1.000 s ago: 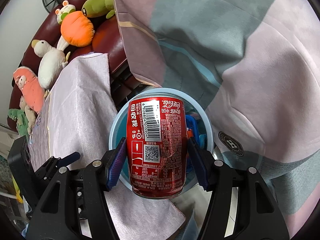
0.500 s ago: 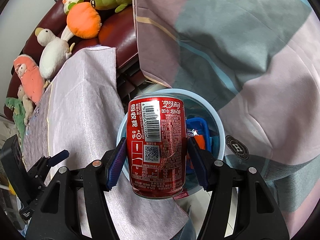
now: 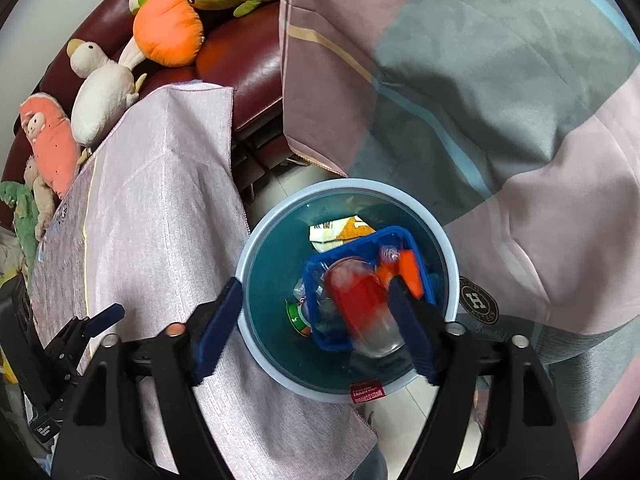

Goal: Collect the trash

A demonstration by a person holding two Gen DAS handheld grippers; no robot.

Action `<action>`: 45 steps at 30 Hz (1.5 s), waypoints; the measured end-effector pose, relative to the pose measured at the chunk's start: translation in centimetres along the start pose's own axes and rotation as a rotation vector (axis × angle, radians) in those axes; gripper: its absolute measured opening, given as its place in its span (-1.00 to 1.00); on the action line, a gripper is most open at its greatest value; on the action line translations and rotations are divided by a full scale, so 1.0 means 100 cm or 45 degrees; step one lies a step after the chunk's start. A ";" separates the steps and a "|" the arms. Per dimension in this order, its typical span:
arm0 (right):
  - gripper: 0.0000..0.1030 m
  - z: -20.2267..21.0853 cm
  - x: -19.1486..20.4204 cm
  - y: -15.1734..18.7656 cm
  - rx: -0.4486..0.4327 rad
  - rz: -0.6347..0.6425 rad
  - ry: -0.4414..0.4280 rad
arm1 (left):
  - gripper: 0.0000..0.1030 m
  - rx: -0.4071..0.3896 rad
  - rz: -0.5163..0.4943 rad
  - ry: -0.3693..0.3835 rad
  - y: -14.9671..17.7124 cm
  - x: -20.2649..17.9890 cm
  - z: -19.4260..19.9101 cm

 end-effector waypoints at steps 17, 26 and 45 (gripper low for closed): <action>0.65 0.031 0.031 0.017 -0.050 0.125 0.074 | 0.92 -0.083 0.046 0.003 0.012 0.012 0.037; 0.78 0.060 0.034 0.040 -0.095 0.185 0.174 | 0.92 -0.141 0.022 0.011 0.027 0.000 0.064; 0.86 0.104 0.028 0.087 -0.164 0.225 0.219 | 0.92 -0.219 -0.013 -0.038 0.060 -0.018 0.105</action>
Point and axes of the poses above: each gripper's, at about its wrist camera, not at the fingertips, and z roughly against the way its jaws point, x to its left, y to its underside, the point moved 6 cm from there along -z, roughly the way its jaws point, and after that the axes turned 9 degrees about y, right-handed, at the moved point
